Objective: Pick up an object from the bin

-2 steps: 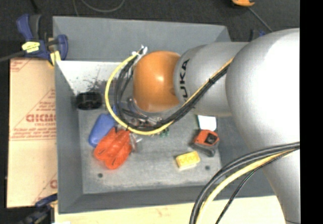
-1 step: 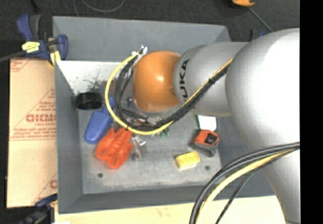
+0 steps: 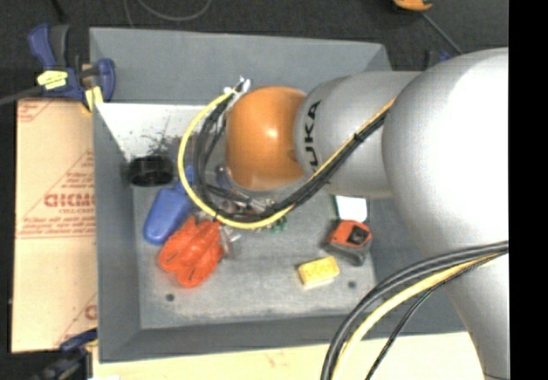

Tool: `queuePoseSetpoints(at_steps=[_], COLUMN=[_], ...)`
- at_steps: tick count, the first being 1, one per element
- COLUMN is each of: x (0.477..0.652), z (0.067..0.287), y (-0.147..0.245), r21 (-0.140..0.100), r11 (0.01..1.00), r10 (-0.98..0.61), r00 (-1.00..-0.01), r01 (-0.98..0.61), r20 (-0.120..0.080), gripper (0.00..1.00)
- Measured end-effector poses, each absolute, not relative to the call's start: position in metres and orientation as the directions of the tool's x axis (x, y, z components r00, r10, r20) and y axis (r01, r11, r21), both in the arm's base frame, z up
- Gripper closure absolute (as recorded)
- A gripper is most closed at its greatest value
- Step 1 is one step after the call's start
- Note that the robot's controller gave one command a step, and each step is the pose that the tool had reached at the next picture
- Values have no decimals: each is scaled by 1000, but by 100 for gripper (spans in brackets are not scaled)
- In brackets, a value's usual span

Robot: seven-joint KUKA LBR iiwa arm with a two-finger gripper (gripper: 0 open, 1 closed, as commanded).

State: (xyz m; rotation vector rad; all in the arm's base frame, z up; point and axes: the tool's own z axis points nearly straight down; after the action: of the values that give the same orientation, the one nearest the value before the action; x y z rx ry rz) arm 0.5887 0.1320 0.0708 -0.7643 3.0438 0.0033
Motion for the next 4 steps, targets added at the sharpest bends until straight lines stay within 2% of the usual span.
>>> queuePoseSetpoints(at_steps=[1,2,3,4], x=[589,581,561,557], z=[71,122,169,179], y=[132,132,113,108], r21=[1,1,0,-1], r11=[882,865,844,842], r10=[-472,-501,-536,-539], r00=[-882,-865,-844,-842], r01=[-472,-501,-536,-539], r20=[-4,4,0,0], gripper=[100,100,100,100])
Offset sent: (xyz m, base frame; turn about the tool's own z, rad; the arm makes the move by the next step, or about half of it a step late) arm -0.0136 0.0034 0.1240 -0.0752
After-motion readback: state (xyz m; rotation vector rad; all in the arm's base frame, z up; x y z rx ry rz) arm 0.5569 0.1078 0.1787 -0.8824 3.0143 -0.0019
